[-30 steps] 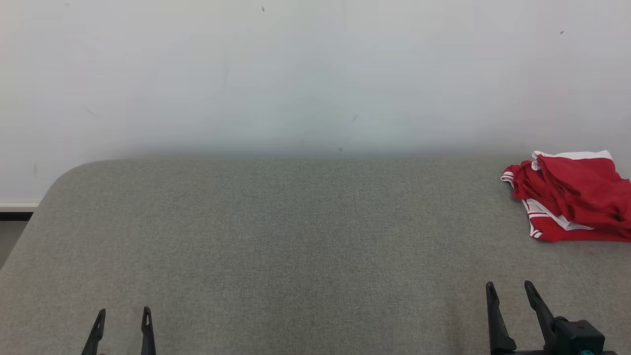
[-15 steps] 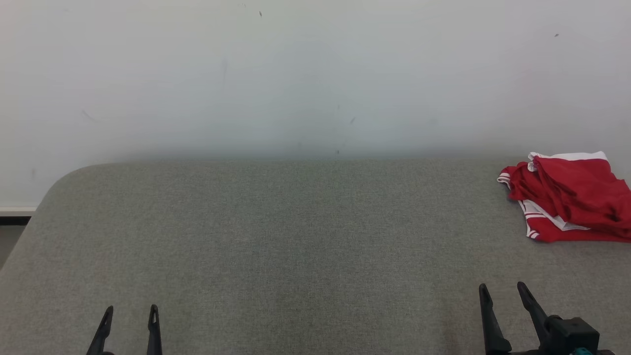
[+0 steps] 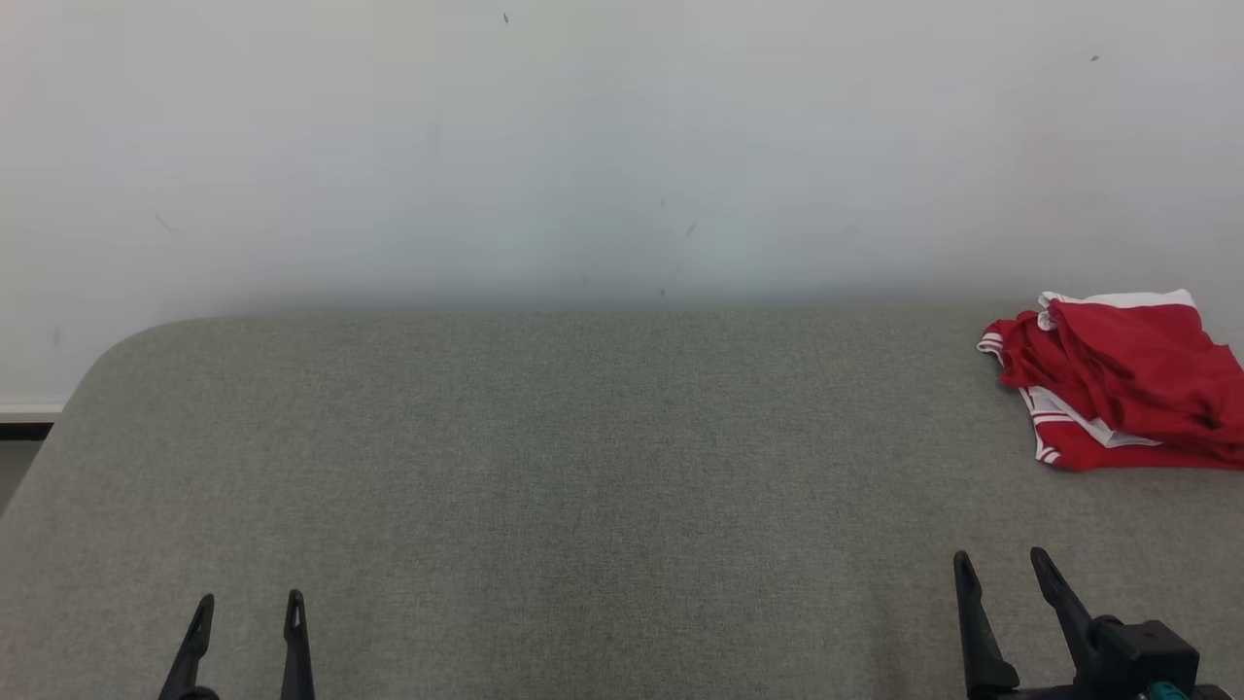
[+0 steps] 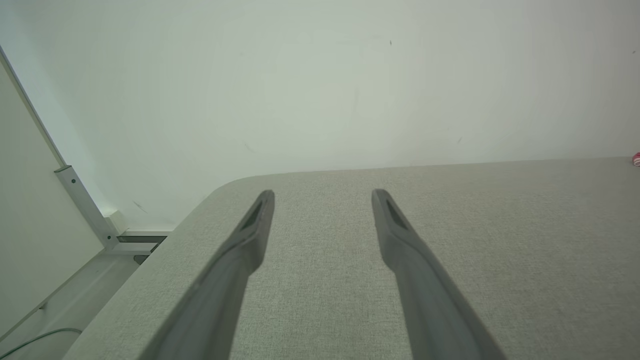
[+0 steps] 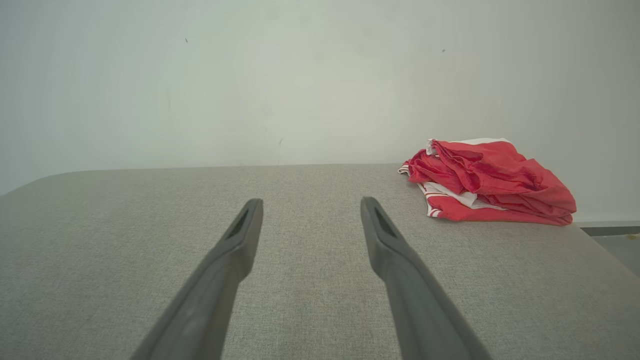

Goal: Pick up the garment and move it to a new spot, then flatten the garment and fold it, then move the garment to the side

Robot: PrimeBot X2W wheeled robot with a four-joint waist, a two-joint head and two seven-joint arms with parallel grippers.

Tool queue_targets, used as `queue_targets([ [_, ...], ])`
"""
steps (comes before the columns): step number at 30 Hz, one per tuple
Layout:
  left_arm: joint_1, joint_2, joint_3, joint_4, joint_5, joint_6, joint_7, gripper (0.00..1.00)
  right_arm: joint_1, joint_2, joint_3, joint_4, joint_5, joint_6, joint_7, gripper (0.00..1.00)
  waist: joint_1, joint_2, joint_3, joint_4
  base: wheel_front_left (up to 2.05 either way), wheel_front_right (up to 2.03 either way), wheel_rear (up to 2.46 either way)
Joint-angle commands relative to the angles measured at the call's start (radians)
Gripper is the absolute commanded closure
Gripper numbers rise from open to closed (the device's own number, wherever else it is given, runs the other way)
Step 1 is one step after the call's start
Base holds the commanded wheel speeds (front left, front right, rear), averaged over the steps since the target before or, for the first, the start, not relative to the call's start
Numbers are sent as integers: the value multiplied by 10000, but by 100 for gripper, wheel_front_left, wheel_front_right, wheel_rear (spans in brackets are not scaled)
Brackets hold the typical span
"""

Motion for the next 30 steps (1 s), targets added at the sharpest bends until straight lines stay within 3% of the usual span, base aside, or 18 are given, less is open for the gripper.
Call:
queue_targets([
  [1, 128, 40, -1, -13, -32, 0, 5, 0, 94, 32, -15, -32, 55, 5, -18, 0, 0, -1, 12, 0, 0, 0, 0],
  [14, 80, 99, -94, 53, -91, 77, 4, 0, 100, 33, 0, -2, 56, 5, 46, 0, 0, -1, 37, 7, 0, 0, 0],
  [15, -1, 60, -107, 55, -88, 43, 43, 100, 21, 0, -6, 14, 15, 0, 20, 100, 0, -1, 37, 7, 0, 0, 0],
  [19, 55, -74, -167, 316, -115, 28, 54, 100, 74, 12, -14, 335, 38, 0, 29, 100, 1, -1, 39, 7, 0, 0, 0],
  [30, -281, -353, 140, 602, -2246, -350, 364, 100, -355, 11, -73, 718, 2330, 0, 293, 100, 1, -1, 125, -30, 0, 0, 0],
])
